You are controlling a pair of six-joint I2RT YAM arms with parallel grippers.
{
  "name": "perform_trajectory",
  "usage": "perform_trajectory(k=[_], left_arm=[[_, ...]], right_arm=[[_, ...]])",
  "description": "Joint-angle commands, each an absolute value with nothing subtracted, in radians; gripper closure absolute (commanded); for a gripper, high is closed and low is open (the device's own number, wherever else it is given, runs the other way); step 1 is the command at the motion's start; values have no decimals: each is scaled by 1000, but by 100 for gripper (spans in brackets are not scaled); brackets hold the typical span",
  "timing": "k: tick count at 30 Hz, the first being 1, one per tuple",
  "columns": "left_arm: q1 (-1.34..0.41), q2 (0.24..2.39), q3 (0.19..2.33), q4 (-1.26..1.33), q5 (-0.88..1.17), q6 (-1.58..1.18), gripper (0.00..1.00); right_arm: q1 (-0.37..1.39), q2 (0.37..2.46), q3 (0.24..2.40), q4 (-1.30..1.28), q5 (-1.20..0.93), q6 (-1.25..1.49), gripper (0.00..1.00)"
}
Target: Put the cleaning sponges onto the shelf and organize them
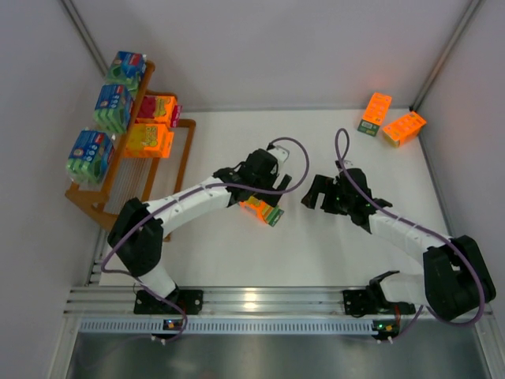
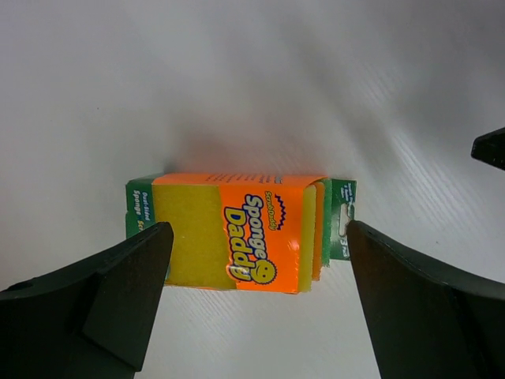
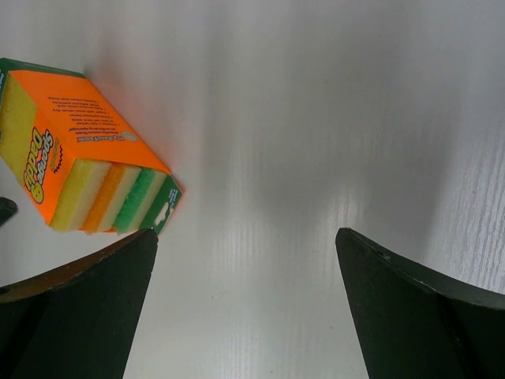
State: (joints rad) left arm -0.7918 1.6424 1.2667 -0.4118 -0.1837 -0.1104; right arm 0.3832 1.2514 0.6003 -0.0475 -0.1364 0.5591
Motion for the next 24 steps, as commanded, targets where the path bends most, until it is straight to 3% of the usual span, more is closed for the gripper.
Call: perform_trajectory(k=[1, 15, 24], left_arm=[[-836, 1672, 1229, -407, -248, -112, 2], [-834, 1739, 1198, -403, -250, -138, 7], [-834, 1750, 1193, -403, -291, -130, 21]], right_arm=[[370, 1262, 609, -26, -135, 571, 0], [368, 1267, 604, -37, -132, 578, 1], [365, 1269, 606, -43, -118, 574, 1]])
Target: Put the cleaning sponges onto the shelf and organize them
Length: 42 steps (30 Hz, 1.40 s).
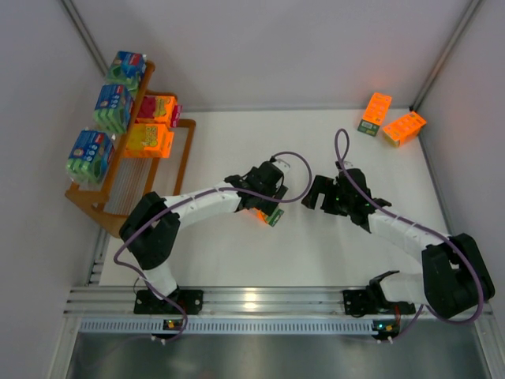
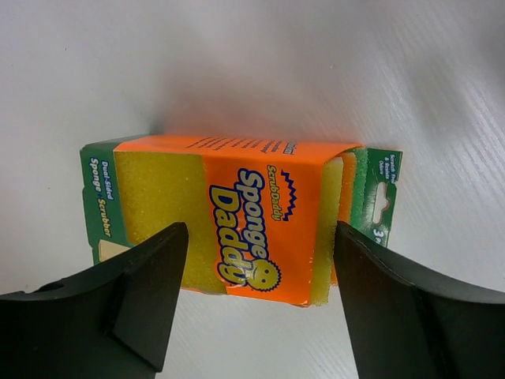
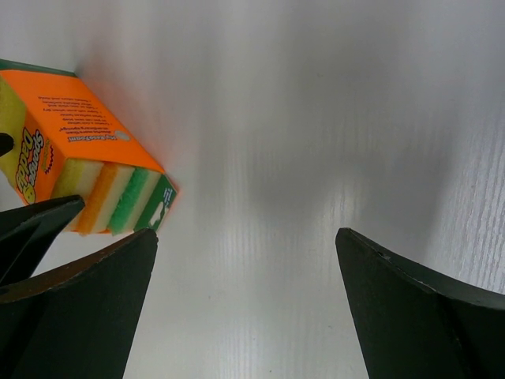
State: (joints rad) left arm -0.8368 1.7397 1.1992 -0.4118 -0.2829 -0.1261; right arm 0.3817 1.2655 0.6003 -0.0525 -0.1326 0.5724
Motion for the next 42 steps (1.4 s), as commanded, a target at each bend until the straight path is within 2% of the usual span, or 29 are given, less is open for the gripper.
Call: perform_trajectory(k=[1, 5, 8, 16, 22, 31, 42], left_arm=[[-834, 1746, 1195, -403, -296, -127, 23], [-834, 1753, 1190, -405, -333, -133, 33], [-836, 1764, 1184, -405, -348, -150, 37], [-825, 1743, 1230, -403, -517, -52, 37], [-710, 1730, 1266, -403, -541, 9, 38], [-447, 1721, 1328, -397, -494, 133, 37], [-262, 1865, 1483, -390, -404, 218, 35]], right_arm=[[365, 1275, 606, -43, -117, 577, 1], [364, 1292, 618, -43, -118, 581, 1], [362, 1295, 617, -49, -112, 583, 1], [350, 1293, 640, -68, -92, 571, 0], [344, 1295, 652, -74, -89, 566, 1], [334, 1334, 675, -52, -106, 572, 1], [334, 1410, 706, -28, -126, 584, 1]])
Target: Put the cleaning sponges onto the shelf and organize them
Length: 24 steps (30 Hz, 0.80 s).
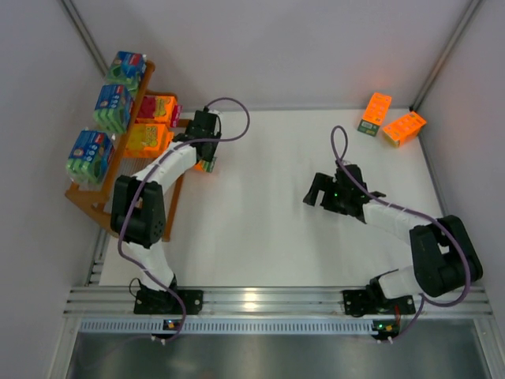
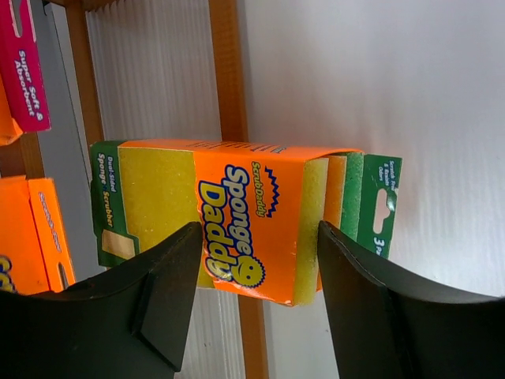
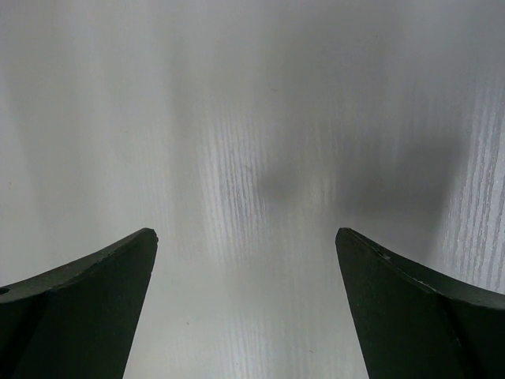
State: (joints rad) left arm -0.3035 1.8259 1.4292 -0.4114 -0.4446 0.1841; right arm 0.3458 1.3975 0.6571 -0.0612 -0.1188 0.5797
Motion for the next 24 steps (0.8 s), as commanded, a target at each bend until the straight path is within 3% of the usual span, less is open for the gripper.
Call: perform_trajectory(k=[1, 16, 24], left_arm=[[-246, 1876, 1491, -387, -396, 224, 35], [-173, 2103, 1753, -379, -357, 304, 34], [-169, 2077, 1737, -380, -289, 311, 32]], right_arm=[[334, 1416, 709, -26, -124, 584, 1], [333, 1532, 770, -25, -149, 588, 1], [331, 1566, 799, -34, -153, 586, 0]])
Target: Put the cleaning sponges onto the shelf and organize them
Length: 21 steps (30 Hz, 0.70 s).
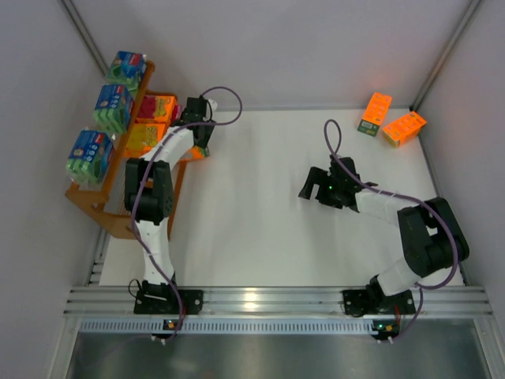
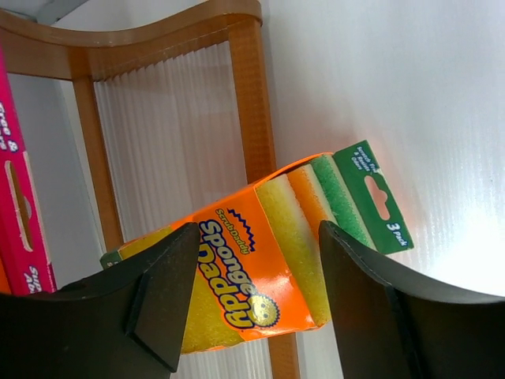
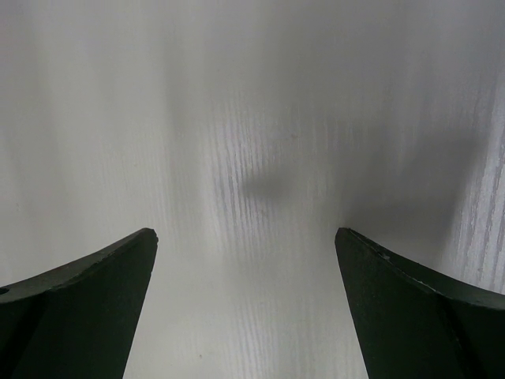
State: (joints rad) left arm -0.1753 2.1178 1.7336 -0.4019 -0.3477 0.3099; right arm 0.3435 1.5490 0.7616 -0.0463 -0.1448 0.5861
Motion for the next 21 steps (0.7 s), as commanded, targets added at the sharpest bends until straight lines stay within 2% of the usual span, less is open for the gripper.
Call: perform_trajectory(k=[1, 11, 14, 17, 21], left_arm=[[-172, 2060, 1723, -380, -279, 304, 31], [-273, 1832, 1606, -383, -311, 184, 19], [-308, 1767, 1549, -382, -314, 83, 19], [-330, 1692, 1448, -379, -293, -79, 25], [-339, 1620, 1287, -353, -331, -271, 42]], right_arm=[[331, 1566, 798, -34, -155, 586, 0], [331, 1516, 759, -12, -181, 595, 1], [331, 1485, 739, -9, -183, 597, 1], [333, 1457, 719, -11, -181, 592, 0], [333, 1431, 695, -9, -181, 588, 1]])
